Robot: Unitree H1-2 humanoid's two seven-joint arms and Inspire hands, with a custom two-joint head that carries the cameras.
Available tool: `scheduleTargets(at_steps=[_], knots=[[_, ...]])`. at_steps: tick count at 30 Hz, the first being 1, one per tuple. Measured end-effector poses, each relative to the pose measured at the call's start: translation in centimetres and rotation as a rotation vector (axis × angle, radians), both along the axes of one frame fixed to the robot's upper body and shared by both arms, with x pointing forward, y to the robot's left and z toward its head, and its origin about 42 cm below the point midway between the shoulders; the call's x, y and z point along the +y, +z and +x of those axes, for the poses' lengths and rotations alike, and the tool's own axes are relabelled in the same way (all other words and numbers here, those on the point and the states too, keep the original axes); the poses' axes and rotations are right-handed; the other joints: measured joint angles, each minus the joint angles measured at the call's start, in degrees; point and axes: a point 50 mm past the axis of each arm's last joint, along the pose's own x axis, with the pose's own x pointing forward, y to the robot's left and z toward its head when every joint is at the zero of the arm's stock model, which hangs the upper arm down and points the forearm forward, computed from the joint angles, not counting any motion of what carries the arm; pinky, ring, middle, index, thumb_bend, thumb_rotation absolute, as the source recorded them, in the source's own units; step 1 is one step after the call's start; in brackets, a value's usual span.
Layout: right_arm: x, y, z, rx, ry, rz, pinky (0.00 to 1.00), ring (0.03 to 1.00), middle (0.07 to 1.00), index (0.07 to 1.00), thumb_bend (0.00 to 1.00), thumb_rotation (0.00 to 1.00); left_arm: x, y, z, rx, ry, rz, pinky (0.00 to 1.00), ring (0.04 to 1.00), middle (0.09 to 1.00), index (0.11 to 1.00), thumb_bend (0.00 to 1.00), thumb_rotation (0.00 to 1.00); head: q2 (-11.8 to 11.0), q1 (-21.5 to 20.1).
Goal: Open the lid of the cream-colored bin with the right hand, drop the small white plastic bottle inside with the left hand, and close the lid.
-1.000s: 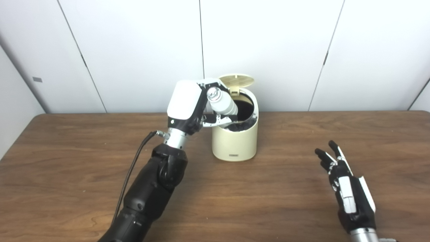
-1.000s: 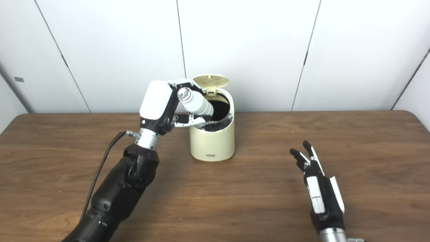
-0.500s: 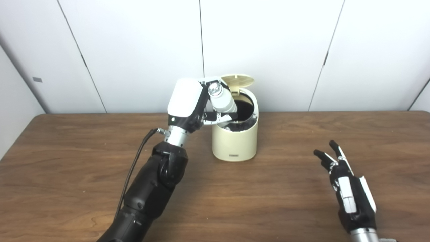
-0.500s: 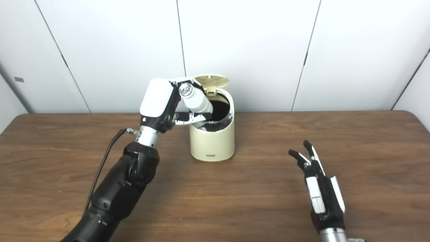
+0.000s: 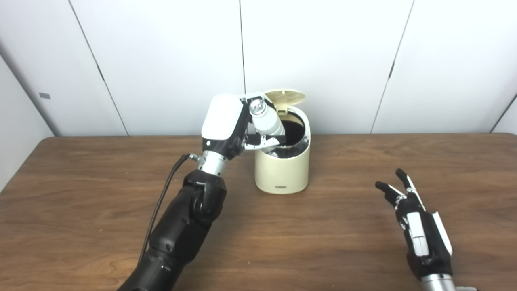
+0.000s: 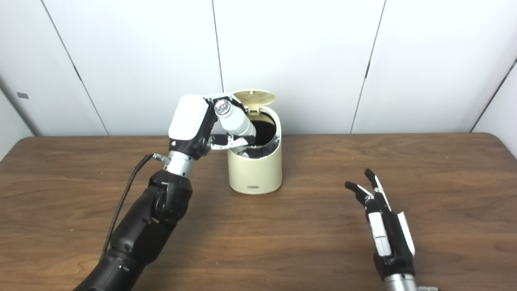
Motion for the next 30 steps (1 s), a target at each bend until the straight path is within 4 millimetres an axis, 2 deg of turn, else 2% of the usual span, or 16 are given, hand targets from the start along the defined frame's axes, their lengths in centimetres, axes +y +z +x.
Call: scheduleTargets(at_steps=[4,10,12,16,18,19,20,21,24,30], knots=[[0.01,0.02,-0.01,0.0,0.0,-0.001,0.91,0.873,0.789,0.95,0.62,0.94,-0.11,-0.06,-0.03,0.0,-0.003,0.005,0.32,0.353,0.471,0.536,0.5,0.0,0.2,-0.1],[0.03,0.03,-0.01,0.0,0.0,-0.006,0.9,0.87,0.788,0.952,0.64,0.93,-0.21,-0.15,-0.03,0.009,-0.008,0.008,0.28,0.342,0.449,0.542,0.5,0.0,0.3,-0.3],[0.04,0.02,-0.01,0.0,-0.001,-0.009,0.89,0.866,0.784,0.947,0.63,0.93,-0.23,-0.18,-0.02,0.013,-0.009,0.01,0.28,0.325,0.405,0.521,0.51,0.0,0.3,-0.4],[0.03,0.03,-0.01,-0.001,-0.01,-0.011,0.88,0.862,0.784,0.939,0.61,0.93,-0.27,-0.19,-0.02,0.014,-0.007,0.014,0.28,0.32,0.396,0.518,0.52,0.0,0.3,-0.4],[0.03,0.03,-0.01,-0.001,-0.01,-0.011,0.88,0.861,0.782,0.94,0.6,0.93,-0.29,-0.21,-0.02,0.014,-0.008,0.016,0.3,0.348,0.466,0.561,0.55,0.0,0.3,-0.5],[0.02,0.03,-0.01,-0.001,-0.01,-0.011,0.88,0.859,0.781,0.94,0.6,0.93,-0.31,-0.23,-0.02,0.016,-0.008,0.017,0.31,0.362,0.494,0.567,0.77,0.0,0.3,-0.5],[0.02,0.03,-0.01,0.0,-0.01,-0.012,0.88,0.859,0.781,0.94,0.6,0.93,-0.33,-0.31,-0.02,0.023,-0.009,0.021,0.33,0.375,0.515,0.574,0.88,0.0,0.3,-0.5],[0.02,0.03,-0.01,0.0,-0.01,-0.013,0.88,0.858,0.782,0.94,0.6,0.93,-0.35,-0.41,-0.04,0.03,-0.009,0.025,0.35,0.39,0.532,0.582,0.95,0.01,0.3,-0.5],[0.0,0.02,-0.01,0.0,-0.01,-0.013,0.87,0.855,0.78,0.934,0.6,0.92,-0.34,-0.54,0.01,0.056,-0.006,0.034,0.35,0.395,0.537,0.59,1.0,0.03,0.3,-0.5],[-0.01,0.02,-0.01,0.0,-0.011,-0.014,0.87,0.851,0.777,0.934,0.62,0.93,-0.34,-0.41,0.02,0.063,-0.005,0.032,0.38,0.423,0.559,0.593,1.0,0.09,0.5,-0.7]])
